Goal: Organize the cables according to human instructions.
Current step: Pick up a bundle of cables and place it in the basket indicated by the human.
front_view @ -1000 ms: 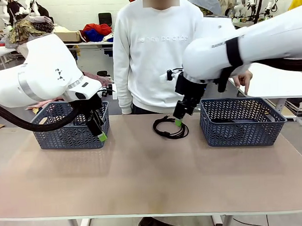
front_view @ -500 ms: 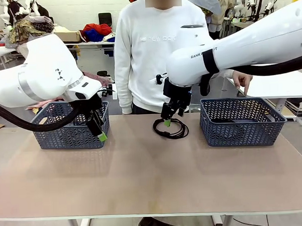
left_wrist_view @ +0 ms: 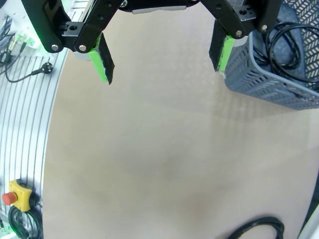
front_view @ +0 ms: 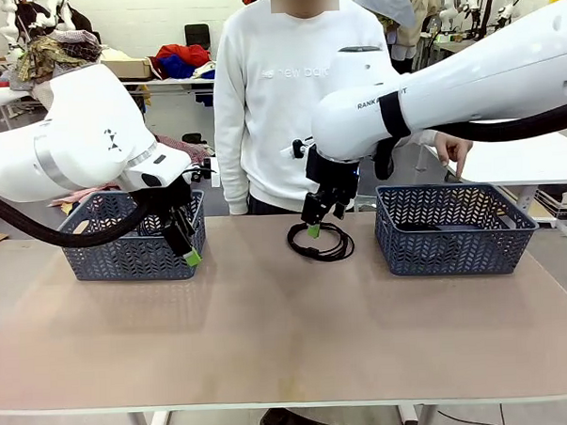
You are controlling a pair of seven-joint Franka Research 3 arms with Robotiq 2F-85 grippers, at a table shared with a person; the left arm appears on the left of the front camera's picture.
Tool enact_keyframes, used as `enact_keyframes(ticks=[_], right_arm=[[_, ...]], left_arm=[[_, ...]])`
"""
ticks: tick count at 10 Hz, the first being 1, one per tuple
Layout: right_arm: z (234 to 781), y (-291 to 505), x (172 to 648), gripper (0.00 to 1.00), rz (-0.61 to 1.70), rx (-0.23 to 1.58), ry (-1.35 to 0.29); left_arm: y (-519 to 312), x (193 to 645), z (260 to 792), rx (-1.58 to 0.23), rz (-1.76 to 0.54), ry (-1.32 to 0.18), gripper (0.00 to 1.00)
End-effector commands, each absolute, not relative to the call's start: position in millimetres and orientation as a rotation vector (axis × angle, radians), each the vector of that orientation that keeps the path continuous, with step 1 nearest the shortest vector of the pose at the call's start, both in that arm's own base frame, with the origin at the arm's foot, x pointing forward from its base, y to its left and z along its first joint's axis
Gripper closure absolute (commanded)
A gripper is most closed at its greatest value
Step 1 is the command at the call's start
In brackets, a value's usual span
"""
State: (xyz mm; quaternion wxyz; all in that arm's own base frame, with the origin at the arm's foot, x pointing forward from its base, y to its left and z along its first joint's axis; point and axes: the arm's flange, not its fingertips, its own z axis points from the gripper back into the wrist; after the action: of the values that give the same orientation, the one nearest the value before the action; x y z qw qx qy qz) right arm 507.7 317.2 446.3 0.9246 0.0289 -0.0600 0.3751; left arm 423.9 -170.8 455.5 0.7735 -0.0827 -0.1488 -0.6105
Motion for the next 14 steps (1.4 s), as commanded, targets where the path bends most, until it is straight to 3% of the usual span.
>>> enact_keyframes(ticks=[1, 14], right_arm=[[446.0, 316.0, 505.5, 0.0, 0.769, 0.056, -0.125], [357.4, 392.8, 616.7, 0.0, 0.461, 0.06, -0.045]], left_arm=[[-169.0, 423.5, 456.8, -0.176, -1.318, -0.317, 0.0], [-169.0, 423.5, 456.8, -0.176, -1.318, -0.317, 0.0]])
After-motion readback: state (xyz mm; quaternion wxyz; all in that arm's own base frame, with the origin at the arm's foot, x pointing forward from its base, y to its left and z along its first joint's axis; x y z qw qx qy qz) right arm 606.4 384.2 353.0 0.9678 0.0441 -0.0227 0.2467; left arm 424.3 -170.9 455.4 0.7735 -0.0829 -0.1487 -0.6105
